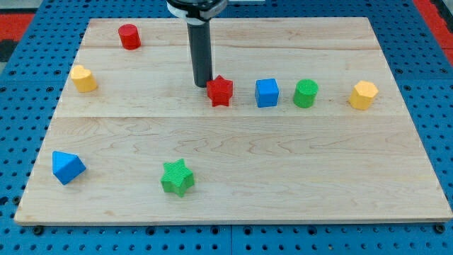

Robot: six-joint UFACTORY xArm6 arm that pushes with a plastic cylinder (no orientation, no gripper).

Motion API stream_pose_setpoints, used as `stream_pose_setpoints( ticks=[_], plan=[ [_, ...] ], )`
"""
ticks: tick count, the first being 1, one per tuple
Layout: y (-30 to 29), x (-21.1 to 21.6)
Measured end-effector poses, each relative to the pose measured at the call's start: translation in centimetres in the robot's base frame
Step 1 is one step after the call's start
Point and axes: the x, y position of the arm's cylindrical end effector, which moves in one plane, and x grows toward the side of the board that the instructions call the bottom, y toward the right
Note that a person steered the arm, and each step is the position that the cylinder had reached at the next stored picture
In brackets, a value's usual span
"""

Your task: Place the yellow heart left to the red star

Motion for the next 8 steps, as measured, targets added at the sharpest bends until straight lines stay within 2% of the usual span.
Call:
stream_pose_setpoints(
  ticks=[2,3,4,5,6,7,8],
  plan=[
    [-2.9,-7.7],
    [-10.7,-10.2],
    [-20.7,-10.2],
    [-26.5,-9.0],
    [-25.9,-4.1],
    [-21.8,-0.4],
    [-15.5,0.6]
  ],
)
